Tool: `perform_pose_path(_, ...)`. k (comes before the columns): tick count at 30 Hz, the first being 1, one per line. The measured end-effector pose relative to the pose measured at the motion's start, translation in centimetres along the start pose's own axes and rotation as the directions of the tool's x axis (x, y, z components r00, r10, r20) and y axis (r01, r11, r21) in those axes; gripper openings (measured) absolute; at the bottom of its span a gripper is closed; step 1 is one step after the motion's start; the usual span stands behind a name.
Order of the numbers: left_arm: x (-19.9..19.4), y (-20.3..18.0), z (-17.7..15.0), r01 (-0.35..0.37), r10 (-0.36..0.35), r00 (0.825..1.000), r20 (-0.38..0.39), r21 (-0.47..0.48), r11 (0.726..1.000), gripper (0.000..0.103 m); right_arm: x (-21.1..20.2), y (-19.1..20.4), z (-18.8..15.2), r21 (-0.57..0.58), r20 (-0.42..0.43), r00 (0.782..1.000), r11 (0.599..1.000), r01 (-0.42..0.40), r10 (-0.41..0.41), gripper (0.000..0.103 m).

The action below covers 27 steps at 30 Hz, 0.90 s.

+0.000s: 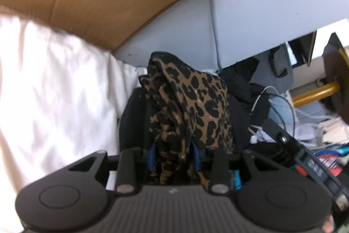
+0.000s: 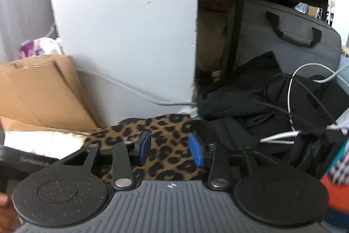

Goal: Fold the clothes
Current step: 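Lower the trousers bundle onto the black clothes with both grippers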

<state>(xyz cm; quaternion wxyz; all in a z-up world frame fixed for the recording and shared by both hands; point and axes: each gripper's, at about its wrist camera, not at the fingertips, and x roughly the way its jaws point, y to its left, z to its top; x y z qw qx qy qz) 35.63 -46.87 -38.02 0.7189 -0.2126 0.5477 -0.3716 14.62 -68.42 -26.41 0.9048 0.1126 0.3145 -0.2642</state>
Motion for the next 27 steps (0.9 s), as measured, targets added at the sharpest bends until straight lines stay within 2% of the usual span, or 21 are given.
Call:
perform_pose_path(6, -2.3, -2.4, 1.5, -0.103, 0.097, 0.994, 0.055, 0.13, 0.986, 0.029, -2.1, 1.2, -2.6, 0.049, 0.002, 1.0, 0.999, -0.021, 0.021, 0.046)
perform_pose_path(11, -4.0, -4.5, 2.5, -0.103, 0.085, 0.992, 0.092, 0.213, 0.972, 0.029, -2.1, 1.5, -4.4, 0.114, -0.013, 0.999, 0.993, -0.038, 0.04, 0.046)
perform_pose_path(13, -4.2, -5.6, 2.2, -0.064, 0.046, 0.996, 0.075, 0.257, 0.964, 0.029, -1.8, 1.6, -5.0, 0.138, -0.024, 0.999, 0.99, -0.04, 0.044, 0.046)
perform_pose_path(21, -1.4, -6.9, 0.0, -0.08, 0.085, 0.996, 0.0, 0.353, 0.932, 0.029, -0.1, 3.7, -6.8, 0.164, -0.039, 0.997, 0.985, -0.057, 0.064, 0.046)
perform_pose_path(23, -0.9, -6.1, -0.2, -0.112, 0.118, 0.993, 0.006, 0.357, 0.927, 0.024, 0.2, 4.3, -7.5, 0.158, -0.048, 0.997, 0.986, -0.06, 0.069, 0.046)
perform_pose_path(24, -0.7, -5.7, -0.2, -0.126, 0.129, 0.992, 0.016, 0.355, 0.926, 0.017, 0.2, 4.6, -7.8, 0.149, -0.048, 0.996, 0.987, -0.064, 0.071, 0.046)
perform_pose_path(27, -0.2, -5.2, -0.5, -0.152, 0.158, 0.987, 0.015, 0.365, 0.919, 0.013, -0.1, 5.0, -8.5, 0.107, -0.052, 0.996, 0.992, -0.064, 0.07, 0.049)
